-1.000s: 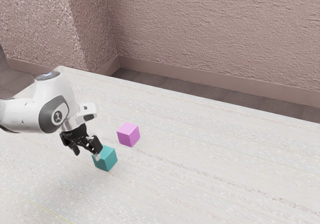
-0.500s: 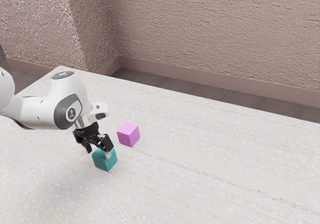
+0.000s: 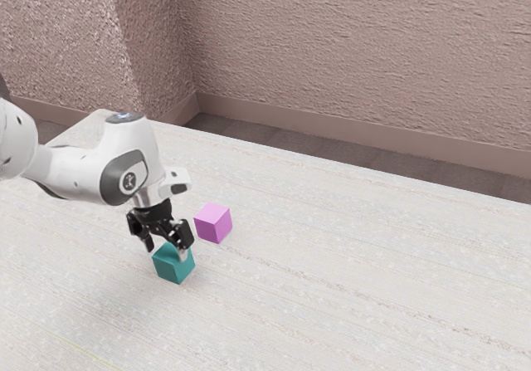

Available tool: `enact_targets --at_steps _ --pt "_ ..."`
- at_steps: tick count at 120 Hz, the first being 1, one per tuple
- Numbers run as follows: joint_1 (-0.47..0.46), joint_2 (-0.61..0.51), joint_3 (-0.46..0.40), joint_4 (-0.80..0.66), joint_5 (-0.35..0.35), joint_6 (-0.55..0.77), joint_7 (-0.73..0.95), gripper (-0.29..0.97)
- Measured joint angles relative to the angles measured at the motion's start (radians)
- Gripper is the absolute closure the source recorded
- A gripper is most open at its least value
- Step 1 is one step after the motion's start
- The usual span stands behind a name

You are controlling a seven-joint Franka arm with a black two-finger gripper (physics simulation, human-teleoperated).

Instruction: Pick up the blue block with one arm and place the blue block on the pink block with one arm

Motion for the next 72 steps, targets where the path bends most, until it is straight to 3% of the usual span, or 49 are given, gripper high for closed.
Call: enact_targets --at_steps 36,72 --pt "-0.022 0.040 -0.002 0.034 0.053 -0.049 -0.080 0.00" --pt "-0.022 0.060 -0.001 0.031 0.075 0.015 -0.095 0.00"
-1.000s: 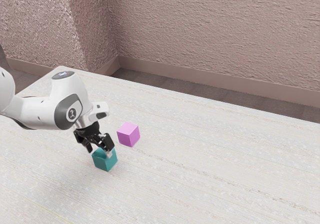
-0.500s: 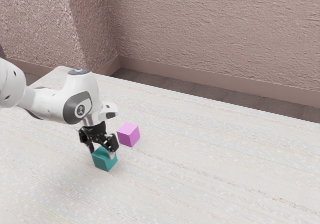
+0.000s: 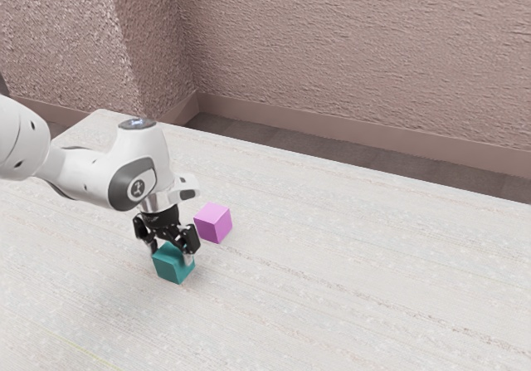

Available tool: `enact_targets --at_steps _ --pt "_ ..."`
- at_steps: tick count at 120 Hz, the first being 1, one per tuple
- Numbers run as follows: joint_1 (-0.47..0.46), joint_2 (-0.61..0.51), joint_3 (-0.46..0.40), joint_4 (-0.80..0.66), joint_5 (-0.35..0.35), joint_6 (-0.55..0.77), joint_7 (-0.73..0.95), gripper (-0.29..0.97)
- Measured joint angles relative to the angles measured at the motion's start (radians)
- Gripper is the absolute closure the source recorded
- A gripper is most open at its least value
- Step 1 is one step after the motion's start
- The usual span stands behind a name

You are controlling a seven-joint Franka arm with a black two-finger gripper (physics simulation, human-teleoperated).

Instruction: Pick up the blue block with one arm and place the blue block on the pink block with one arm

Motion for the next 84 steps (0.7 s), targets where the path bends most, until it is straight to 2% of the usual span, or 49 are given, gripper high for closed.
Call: enact_targets --at_steps 21,52,84 --pt "-0.004 0.007 -0.003 -0.004 0.027 0.040 0.016 0.00" --pt "-0.010 0.029 -0.003 -0.003 0.017 0.064 0.036 0.02" --pt "-0.011 0.038 -0.003 0.000 0.008 0.071 0.048 0.12"
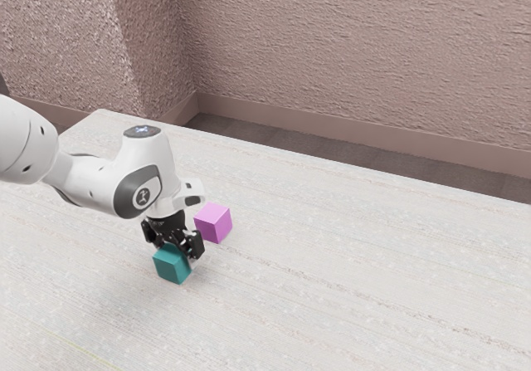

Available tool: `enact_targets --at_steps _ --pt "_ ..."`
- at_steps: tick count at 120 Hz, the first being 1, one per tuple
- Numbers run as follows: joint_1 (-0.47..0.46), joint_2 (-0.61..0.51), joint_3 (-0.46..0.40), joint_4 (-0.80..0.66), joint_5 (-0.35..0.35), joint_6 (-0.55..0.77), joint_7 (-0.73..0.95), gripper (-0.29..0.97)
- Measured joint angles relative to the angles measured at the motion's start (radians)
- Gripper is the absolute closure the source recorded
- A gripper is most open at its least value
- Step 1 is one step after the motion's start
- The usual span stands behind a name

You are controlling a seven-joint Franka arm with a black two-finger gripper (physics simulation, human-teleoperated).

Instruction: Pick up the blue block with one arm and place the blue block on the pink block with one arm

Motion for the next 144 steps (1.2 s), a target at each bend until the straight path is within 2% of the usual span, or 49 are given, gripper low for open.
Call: enact_targets --at_steps 50,89,109,144 --pt "0.000 -0.009 0.001 -0.004 0.004 0.001 0.012 0.27" --pt "0.000 -0.058 0.003 0.002 0.009 -0.017 0.013 0.29" --pt "0.003 -0.067 0.006 0.126 0.006 -0.111 0.017 0.29" --pt "0.007 0.072 0.006 0.383 -0.052 -0.330 0.033 0.29"
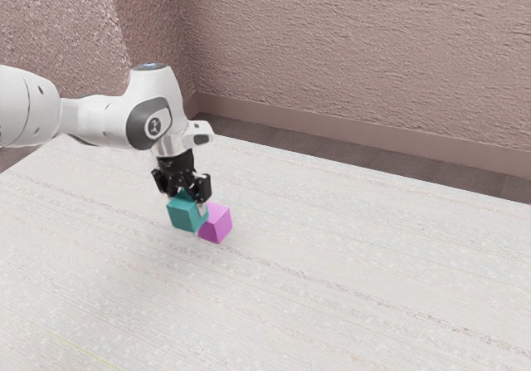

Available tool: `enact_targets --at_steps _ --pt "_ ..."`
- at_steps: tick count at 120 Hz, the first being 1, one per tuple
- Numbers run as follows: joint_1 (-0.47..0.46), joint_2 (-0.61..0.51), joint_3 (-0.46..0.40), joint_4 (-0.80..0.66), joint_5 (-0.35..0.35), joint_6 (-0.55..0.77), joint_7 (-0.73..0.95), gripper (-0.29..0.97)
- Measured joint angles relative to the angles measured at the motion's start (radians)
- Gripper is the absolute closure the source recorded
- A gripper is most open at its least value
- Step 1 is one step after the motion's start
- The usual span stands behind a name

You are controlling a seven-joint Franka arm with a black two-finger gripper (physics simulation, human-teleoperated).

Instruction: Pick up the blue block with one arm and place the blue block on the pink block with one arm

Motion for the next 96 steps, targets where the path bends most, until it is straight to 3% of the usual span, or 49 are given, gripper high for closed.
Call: enact_targets --at_steps 34,96 --pt "0.000 0.135 0.001 0.202 -0.002 -0.114 0.012 0.28" --pt "-0.008 0.187 -0.001 0.280 0.067 -0.095 0.023 0.28"
